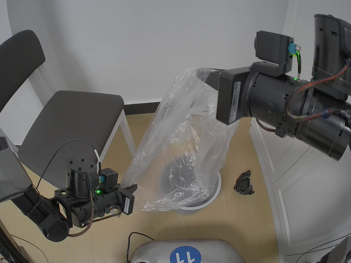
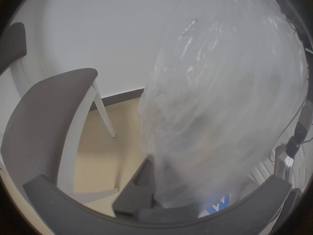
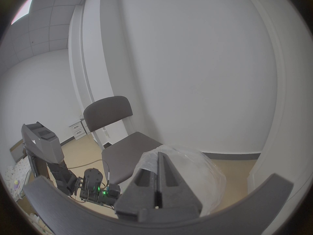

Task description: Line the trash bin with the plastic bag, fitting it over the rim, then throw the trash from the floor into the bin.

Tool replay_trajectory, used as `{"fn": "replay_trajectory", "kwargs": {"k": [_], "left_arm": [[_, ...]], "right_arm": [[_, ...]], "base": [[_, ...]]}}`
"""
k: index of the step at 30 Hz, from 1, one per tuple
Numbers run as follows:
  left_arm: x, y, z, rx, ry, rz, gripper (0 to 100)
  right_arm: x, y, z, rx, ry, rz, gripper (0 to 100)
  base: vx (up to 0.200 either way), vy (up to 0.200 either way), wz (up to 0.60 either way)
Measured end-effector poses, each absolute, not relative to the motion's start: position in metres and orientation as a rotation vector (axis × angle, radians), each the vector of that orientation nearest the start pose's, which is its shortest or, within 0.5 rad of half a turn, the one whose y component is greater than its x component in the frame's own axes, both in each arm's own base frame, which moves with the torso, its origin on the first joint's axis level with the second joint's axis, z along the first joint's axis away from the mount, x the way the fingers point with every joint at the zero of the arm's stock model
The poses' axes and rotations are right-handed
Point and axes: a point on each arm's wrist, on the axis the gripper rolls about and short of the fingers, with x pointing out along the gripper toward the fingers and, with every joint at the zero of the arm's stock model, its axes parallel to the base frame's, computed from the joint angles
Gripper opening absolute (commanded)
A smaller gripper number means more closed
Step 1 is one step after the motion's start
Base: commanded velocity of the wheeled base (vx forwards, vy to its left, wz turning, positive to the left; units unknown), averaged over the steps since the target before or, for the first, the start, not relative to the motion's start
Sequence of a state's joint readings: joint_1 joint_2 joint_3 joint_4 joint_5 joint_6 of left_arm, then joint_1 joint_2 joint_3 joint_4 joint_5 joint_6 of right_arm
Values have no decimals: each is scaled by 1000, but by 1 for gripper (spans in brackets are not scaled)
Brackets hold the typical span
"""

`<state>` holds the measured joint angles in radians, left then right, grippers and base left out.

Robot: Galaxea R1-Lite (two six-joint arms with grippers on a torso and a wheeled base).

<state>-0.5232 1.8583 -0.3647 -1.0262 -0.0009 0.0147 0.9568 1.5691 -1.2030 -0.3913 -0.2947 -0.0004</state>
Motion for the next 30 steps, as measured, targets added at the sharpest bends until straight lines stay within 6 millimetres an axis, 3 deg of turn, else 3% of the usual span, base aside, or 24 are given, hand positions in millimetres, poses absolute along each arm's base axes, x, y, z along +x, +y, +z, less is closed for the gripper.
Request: {"fn": "replay_trajectory", "kwargs": {"k": [10,17,30], "left_arm": [[235,-121,85,55,375,-611,0],[226,-110,105,-31,318,-715,0],[206,-101,124,-53,247,-765,0]], "right_arm": [[165,208,282,159,105,628,0],[159,190,276,318,75,614,0],[154,183,266,369,45,613,0]], "base": [[0,0,0],[0,0,0],[0,0,0]]}}
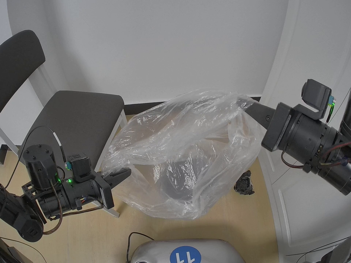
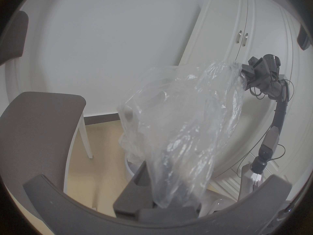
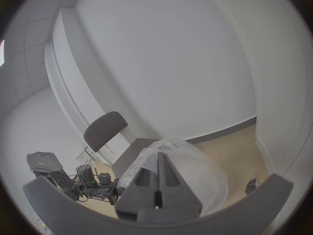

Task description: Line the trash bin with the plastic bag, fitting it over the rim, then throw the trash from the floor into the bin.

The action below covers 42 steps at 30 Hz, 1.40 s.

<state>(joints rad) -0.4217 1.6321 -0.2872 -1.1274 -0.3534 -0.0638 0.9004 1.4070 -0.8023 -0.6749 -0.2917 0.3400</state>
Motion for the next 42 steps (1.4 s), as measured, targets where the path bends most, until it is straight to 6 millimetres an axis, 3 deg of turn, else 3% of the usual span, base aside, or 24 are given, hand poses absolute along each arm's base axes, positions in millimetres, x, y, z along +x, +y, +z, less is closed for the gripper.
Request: {"fn": "replay_trajectory", "kwargs": {"k": [14,42], "left_arm": [[205,-93,132,-59,214,-751,0],[208,-97,126,-55,240,-762,0]], "right_arm": [[146,177,240,328,118,607,0],[148,171,217,322,135,589,0]], "base": [[0,0,0],[0,0,0]]}}
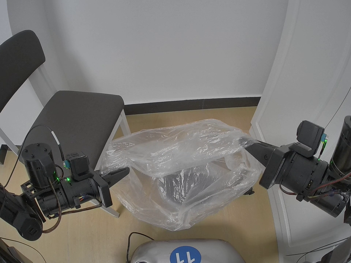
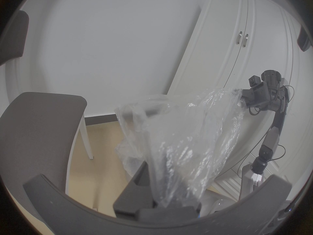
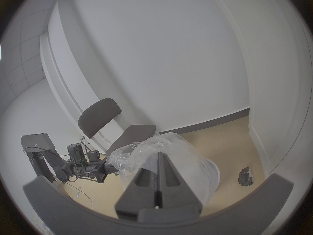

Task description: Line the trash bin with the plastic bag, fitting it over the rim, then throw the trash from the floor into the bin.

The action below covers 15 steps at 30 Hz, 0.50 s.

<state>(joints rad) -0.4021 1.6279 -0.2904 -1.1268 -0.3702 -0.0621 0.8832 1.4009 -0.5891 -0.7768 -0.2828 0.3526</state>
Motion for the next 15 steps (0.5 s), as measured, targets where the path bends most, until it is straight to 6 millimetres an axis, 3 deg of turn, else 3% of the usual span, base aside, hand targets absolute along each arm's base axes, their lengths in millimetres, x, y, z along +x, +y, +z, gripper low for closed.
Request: {"fn": "replay_trajectory", "kwargs": {"k": [15], "left_arm": [[212,-94,127,-58,235,-743,0]], "right_arm": [[155,169,208,353,147,577,0]], "base": [[0,0,0]]}}
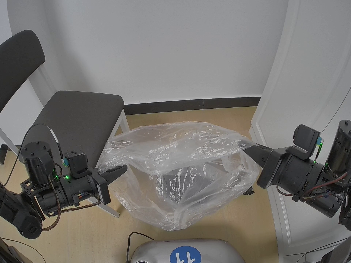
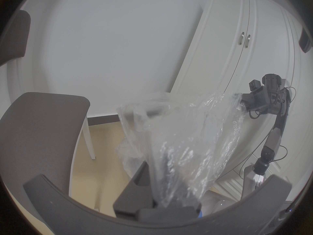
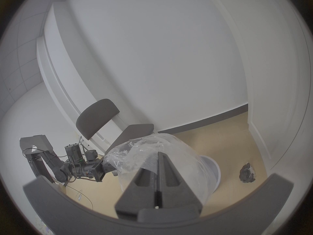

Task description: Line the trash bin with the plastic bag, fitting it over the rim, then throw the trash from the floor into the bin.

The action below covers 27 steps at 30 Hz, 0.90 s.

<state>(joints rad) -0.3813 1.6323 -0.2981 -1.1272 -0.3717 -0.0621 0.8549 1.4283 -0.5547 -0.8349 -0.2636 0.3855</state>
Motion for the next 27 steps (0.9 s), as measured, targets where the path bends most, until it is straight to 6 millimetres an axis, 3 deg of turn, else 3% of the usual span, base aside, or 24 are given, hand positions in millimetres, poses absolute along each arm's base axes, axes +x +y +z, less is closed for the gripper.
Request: {"fn": "replay_trajectory", "kwargs": {"k": [27], "left_arm": [[217,-89,131,-62,213,-719,0]], "right_arm": [[166,182,186,347,167,574,0]], "base": [[0,0,0]]}}
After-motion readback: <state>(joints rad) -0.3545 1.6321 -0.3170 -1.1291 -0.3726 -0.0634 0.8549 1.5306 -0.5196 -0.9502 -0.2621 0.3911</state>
